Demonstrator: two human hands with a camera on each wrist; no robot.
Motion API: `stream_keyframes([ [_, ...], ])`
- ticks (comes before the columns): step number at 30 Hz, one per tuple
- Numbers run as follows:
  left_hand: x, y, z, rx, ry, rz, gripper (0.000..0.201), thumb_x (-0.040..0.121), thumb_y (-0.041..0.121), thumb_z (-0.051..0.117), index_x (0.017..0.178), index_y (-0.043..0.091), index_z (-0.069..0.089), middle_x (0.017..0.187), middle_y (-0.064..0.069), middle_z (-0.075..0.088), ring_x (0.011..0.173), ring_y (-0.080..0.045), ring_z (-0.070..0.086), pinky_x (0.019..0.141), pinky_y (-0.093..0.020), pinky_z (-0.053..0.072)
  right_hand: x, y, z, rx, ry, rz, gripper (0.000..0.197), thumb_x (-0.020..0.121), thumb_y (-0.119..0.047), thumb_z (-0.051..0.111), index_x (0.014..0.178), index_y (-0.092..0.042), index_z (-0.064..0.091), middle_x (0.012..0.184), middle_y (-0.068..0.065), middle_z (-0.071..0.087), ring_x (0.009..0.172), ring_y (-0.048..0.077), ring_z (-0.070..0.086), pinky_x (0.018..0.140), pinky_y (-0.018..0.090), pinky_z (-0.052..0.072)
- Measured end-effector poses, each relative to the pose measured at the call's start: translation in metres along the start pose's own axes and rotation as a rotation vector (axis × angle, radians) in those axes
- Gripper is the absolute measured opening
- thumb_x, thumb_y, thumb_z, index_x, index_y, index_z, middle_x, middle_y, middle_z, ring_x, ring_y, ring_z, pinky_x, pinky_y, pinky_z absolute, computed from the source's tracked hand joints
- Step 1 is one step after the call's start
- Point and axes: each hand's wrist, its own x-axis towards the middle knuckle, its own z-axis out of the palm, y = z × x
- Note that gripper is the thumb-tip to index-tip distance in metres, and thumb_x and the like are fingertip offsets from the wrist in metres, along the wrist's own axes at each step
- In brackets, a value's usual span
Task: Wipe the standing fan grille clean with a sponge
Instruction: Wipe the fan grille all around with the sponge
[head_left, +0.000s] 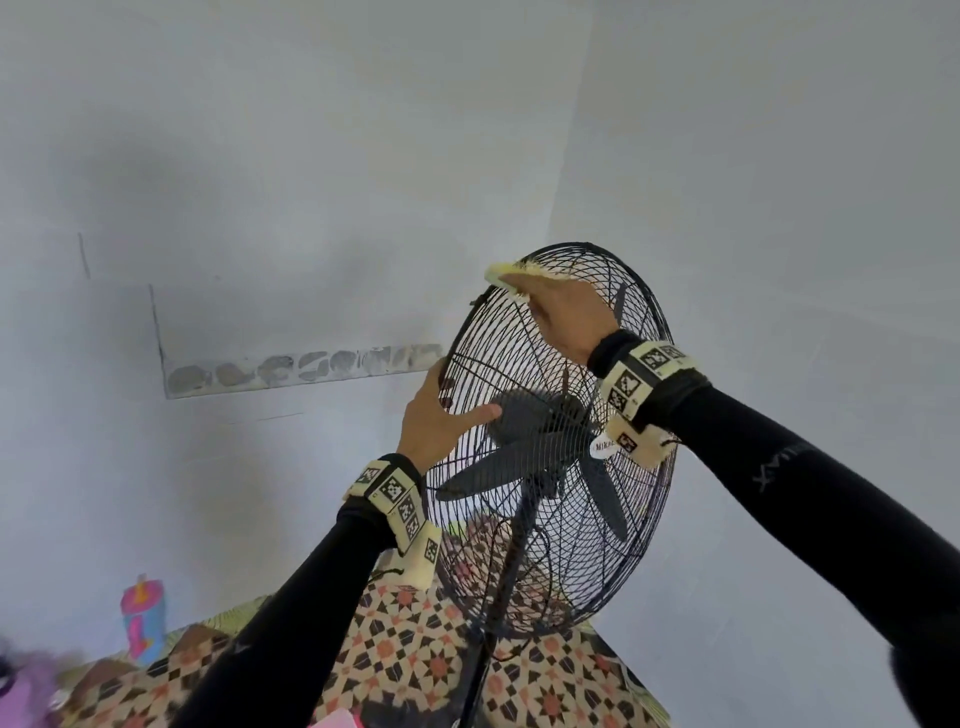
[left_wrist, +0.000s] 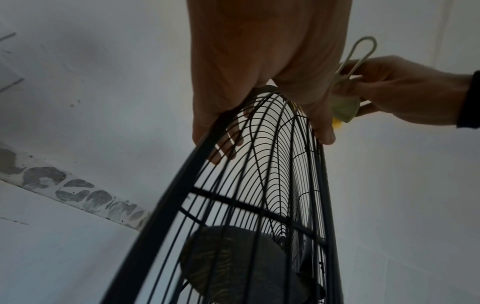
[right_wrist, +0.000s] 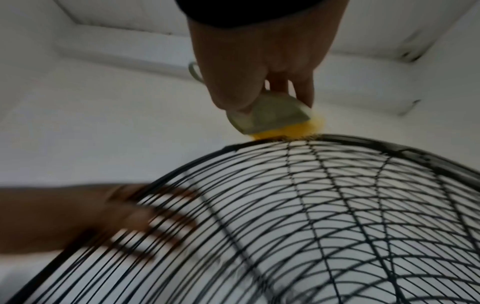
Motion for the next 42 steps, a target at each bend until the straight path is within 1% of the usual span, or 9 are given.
stream_keyframes([
  [5,0.003,-0.004,0.000,0.013,0.005,0.005,0.104,0.076,0.056,0.086,0.159,0.029,0.031,0.156,0.000,0.049,0.137,-0.020,0.049,0.111,-0.033,0.035,-0.036,-0.032,0.011,0.089,-0.199,-0.234,0.038,0.106,-0.019,0.047,0.143,-0.019,0.054,0.059,-0.013,0.046,0.046,-0.002,0.034,0.050,0.011,0.035],
  [9,0.003,-0.002,0.000,-0.013,-0.007,0.017,0.104,0.074,0.056,0.087,0.159,0.032,0.033,0.147,0.005,0.056,0.130,-0.014,0.053,0.113,-0.039,0.042,-0.008,0.005,0.001,0.223,0.192,0.156,0.036,0.107,-0.019,0.047,0.142,-0.014,0.055,0.084,0.001,0.066,0.059,0.007,0.049,0.060,0.017,0.047],
  [12,0.003,0.000,0.000,-0.019,-0.008,0.007,0.103,0.074,0.055,0.088,0.158,0.032,0.034,0.147,0.009,0.055,0.131,-0.012,0.053,0.114,-0.038,0.041,-0.004,0.026,0.012,0.247,0.211,0.284,0.035,0.107,-0.021,0.048,0.140,-0.009,0.056,0.098,0.008,0.068,0.066,0.007,0.053,0.067,0.028,0.055],
  [18,0.006,-0.005,-0.003,0.007,-0.007,-0.030,0.117,0.063,0.074,0.086,0.159,0.032,0.033,0.152,0.005,0.053,0.135,-0.016,0.052,0.114,-0.042,0.041,-0.062,-0.004,0.031,0.329,-0.070,-0.160,0.034,0.104,-0.012,0.052,0.138,-0.007,0.057,0.098,-0.004,0.060,0.059,-0.004,0.048,0.056,0.011,0.045],
  [24,0.005,-0.003,0.000,0.003,0.014,-0.066,0.114,0.061,0.069,0.090,0.155,0.030,0.040,0.140,0.009,0.059,0.129,-0.014,0.056,0.115,-0.045,0.043,-0.024,0.045,0.030,0.343,0.266,0.218,0.033,0.106,-0.018,0.048,0.137,-0.011,0.059,0.104,0.006,0.072,0.056,-0.006,0.044,0.053,0.005,0.038],
  [30,0.004,0.001,0.005,-0.023,0.055,-0.095,0.105,0.064,0.061,0.093,0.151,0.029,0.045,0.141,0.006,0.060,0.129,-0.015,0.056,0.110,-0.041,0.044,-0.058,0.022,0.030,0.419,-0.095,-0.148,0.031,0.108,-0.018,0.048,0.134,-0.007,0.061,0.074,-0.006,0.059,0.049,0.002,0.041,0.047,0.012,0.039],
  [36,0.000,0.004,0.011,-0.022,0.074,-0.097,0.103,0.062,0.065,0.092,0.149,0.034,0.046,0.137,0.010,0.060,0.125,-0.011,0.057,0.102,-0.034,0.045,-0.033,0.066,0.029,0.362,0.288,0.247,0.036,0.107,-0.018,0.045,0.140,-0.006,0.055,0.089,0.004,0.069,0.055,-0.003,0.049,0.047,0.006,0.039],
  [39,-0.001,0.007,0.009,0.001,0.086,-0.094,0.109,0.058,0.070,0.091,0.150,0.033,0.046,0.137,0.009,0.060,0.127,-0.011,0.057,0.104,-0.035,0.045,-0.065,0.045,0.048,0.459,0.025,-0.003,0.035,0.107,-0.021,0.046,0.140,-0.013,0.056,0.082,0.003,0.067,0.050,0.004,0.045,0.046,0.011,0.037],
  [42,-0.002,0.013,0.006,0.034,0.074,-0.109,0.103,0.064,0.060,0.091,0.150,0.026,0.045,0.136,0.005,0.061,0.126,-0.013,0.056,0.111,-0.041,0.044,-0.092,0.032,0.047,0.588,-0.021,-0.116,0.038,0.106,-0.028,0.046,0.143,-0.019,0.052,0.110,0.000,0.066,0.067,0.002,0.055,0.056,0.012,0.047],
])
